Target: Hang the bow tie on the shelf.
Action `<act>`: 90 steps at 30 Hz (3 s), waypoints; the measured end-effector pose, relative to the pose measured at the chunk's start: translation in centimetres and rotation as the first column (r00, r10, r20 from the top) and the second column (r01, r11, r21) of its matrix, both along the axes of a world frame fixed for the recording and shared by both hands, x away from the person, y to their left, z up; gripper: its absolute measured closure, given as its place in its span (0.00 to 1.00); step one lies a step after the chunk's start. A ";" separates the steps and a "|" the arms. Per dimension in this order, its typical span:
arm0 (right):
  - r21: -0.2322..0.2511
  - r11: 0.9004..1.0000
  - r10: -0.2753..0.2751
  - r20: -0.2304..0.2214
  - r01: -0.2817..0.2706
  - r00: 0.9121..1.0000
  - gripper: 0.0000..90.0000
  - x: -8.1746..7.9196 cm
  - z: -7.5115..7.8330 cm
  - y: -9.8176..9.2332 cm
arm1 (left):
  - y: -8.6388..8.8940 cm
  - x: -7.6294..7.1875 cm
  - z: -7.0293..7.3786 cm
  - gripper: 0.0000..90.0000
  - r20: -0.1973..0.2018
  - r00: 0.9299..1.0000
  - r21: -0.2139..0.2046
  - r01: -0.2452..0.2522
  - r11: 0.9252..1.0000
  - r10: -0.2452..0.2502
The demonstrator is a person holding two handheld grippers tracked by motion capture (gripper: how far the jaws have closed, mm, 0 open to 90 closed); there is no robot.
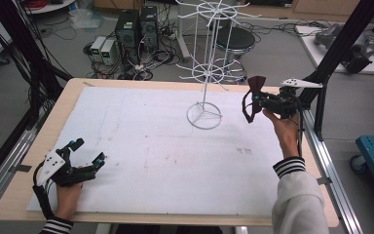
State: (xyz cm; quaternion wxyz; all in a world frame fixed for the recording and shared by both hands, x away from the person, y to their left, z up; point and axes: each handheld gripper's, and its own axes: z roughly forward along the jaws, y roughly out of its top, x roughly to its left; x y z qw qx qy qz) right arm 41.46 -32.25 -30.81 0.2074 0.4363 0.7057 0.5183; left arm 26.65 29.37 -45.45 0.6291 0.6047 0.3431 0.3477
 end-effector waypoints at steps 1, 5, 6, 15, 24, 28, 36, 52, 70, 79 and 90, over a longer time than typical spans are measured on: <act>0.001 1.000 -0.009 -0.007 0.009 1.000 0.82 0.1 0.3 0.1 | 0.0 0.0 0.0 0.08 0.000 1.000 -0.004 0.000 1.000 0.000; 0.017 0.999 -0.044 0.007 0.044 0.999 0.82 0.4 1.3 0.6 | 0.0 0.0 0.0 0.08 -0.001 1.000 -0.001 -0.001 1.000 0.001; 0.017 0.999 -0.044 0.007 0.044 0.999 0.82 0.4 1.3 0.6 | 0.0 0.0 0.0 0.08 -0.001 1.000 -0.002 -0.001 1.000 0.001; 0.016 0.997 -0.078 0.015 0.077 0.997 0.82 1.2 2.8 1.9 | 0.0 0.0 0.0 0.08 -0.001 1.000 -0.006 -0.001 1.000 0.001; 0.023 0.995 -0.097 0.027 0.096 0.995 0.82 1.9 3.5 3.0 | 0.0 0.0 0.0 0.08 -0.001 1.000 -0.007 -0.002 1.000 0.002; 0.022 0.996 -0.091 0.037 0.090 0.995 0.82 2.1 3.8 3.6 | 0.0 0.0 0.0 0.08 -0.002 1.000 -0.007 -0.001 1.000 0.001; 0.009 0.997 -0.079 0.036 0.079 0.996 0.82 2.5 4.1 4.8 | 0.0 0.0 0.0 0.08 -0.002 1.000 -0.007 -0.001 1.000 0.001; -0.001 0.998 -0.060 0.026 0.060 0.998 0.82 2.9 4.1 6.0 | 0.0 0.0 0.0 0.08 -0.003 1.000 -0.006 -0.002 1.000 0.002; -0.029 0.999 -0.019 0.016 0.019 1.000 0.82 3.5 3.9 7.8 | 0.0 0.0 0.0 0.08 -0.002 1.000 -0.006 -0.002 1.000 0.002; -0.035 0.999 -0.004 0.005 0.004 1.000 0.82 3.6 4.1 8.4 | 0.0 0.0 0.0 0.08 -0.002 1.000 -0.007 -0.002 1.000 0.002; -0.018 1.000 0.010 -0.004 -0.010 1.000 0.81 3.8 4.0 8.5 | 0.0 0.0 0.0 0.08 -0.002 1.000 -0.007 -0.002 1.000 0.002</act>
